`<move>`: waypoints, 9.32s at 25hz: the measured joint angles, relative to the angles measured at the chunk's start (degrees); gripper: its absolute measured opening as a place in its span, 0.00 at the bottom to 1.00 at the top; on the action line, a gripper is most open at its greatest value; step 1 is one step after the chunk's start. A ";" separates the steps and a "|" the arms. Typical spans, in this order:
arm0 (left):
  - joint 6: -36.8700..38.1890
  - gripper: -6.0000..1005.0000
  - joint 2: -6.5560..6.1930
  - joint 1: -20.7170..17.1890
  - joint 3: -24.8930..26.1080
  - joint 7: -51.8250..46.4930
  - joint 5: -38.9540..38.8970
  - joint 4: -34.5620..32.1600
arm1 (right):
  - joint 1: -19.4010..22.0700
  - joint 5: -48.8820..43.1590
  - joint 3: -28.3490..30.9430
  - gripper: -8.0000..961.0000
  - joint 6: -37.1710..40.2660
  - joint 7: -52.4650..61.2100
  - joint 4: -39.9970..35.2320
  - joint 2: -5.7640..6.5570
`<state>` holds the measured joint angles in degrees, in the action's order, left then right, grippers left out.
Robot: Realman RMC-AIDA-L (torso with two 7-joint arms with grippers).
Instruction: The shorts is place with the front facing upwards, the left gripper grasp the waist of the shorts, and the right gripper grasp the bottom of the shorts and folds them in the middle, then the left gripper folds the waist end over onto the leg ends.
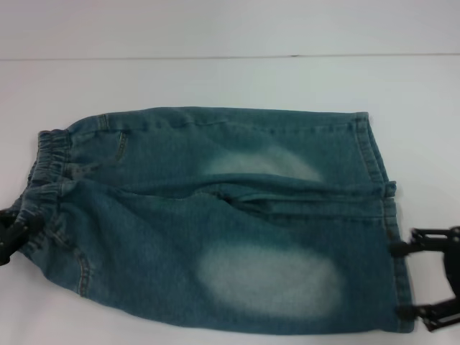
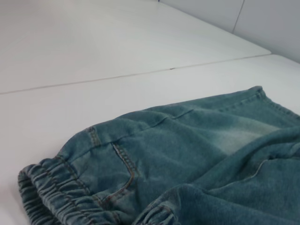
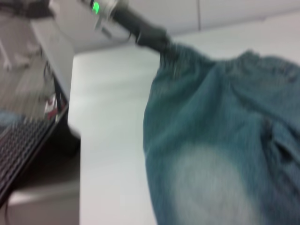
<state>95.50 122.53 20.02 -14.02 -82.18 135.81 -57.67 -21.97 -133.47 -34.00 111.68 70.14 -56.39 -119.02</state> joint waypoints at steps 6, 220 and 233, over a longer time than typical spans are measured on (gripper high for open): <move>0.13 0.06 0.48 -0.75 0.33 0.09 -1.92 -0.08 | -1.31 -7.67 -2.49 0.95 2.06 10.80 -10.77 0.33; 0.87 0.85 1.82 -10.09 1.38 26.05 -36.49 19.52 | -0.40 43.69 -20.16 0.75 -34.25 -21.19 22.27 -0.77; -11.42 0.84 1.60 -11.17 1.83 26.37 -30.20 19.52 | 2.57 26.35 -22.84 0.75 -23.54 -11.38 11.07 -0.35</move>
<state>84.08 124.13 8.86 -12.19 -55.82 105.61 -38.15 -19.40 -107.12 -56.85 88.14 58.77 -45.31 -119.37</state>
